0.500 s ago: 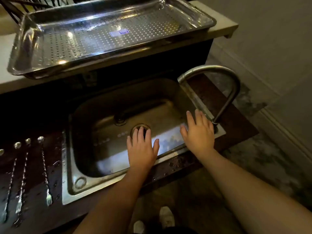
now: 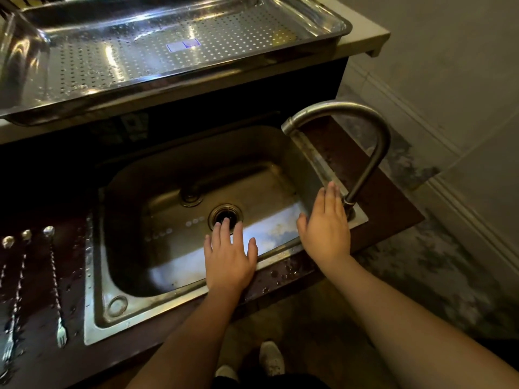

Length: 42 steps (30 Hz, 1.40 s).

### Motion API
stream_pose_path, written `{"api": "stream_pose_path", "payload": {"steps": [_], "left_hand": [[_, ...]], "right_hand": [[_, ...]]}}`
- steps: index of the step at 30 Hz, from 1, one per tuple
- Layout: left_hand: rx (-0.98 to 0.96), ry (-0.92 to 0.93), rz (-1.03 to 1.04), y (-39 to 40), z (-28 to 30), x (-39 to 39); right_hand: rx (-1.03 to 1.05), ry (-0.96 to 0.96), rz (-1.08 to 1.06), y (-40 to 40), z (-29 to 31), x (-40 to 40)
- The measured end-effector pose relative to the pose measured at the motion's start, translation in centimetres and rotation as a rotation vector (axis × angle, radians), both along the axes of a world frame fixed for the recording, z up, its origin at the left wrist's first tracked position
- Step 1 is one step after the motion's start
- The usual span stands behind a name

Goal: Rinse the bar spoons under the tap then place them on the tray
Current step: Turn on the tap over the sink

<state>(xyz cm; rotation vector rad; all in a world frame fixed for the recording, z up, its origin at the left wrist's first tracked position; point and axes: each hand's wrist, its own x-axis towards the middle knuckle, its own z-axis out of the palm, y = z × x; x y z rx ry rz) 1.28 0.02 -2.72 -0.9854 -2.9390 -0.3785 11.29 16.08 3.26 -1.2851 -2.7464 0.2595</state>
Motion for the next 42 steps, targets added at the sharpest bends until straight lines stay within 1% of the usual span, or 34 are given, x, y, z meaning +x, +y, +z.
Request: {"api": "stream_pose_path", "payload": {"steps": [6,13,19,25,42], "left_hand": [[0.002,-0.028,0.01,0.0,0.1,0.0],[0.01,-0.057,0.02,-0.1,0.0,0.0],[0.009,-0.064,0.014,-0.1,0.0,-0.1],[-0.007,-0.093,0.009,-0.2,0.2,-0.1],[-0.001,-0.098,0.016,-0.2,0.1,-0.1]], "right_hand": [[-0.026,-0.009,0.01,0.5,0.2,-0.3],[0.009,-0.051,0.024,1.3,0.4,-0.7],[-0.035,-0.029,-0.002,1.8,0.4,-1.2],[-0.021,-0.041,0.002,2.1,0.3,-1.5],[-0.013,-0.028,0.008,2.3,0.3,-1.4]]}}
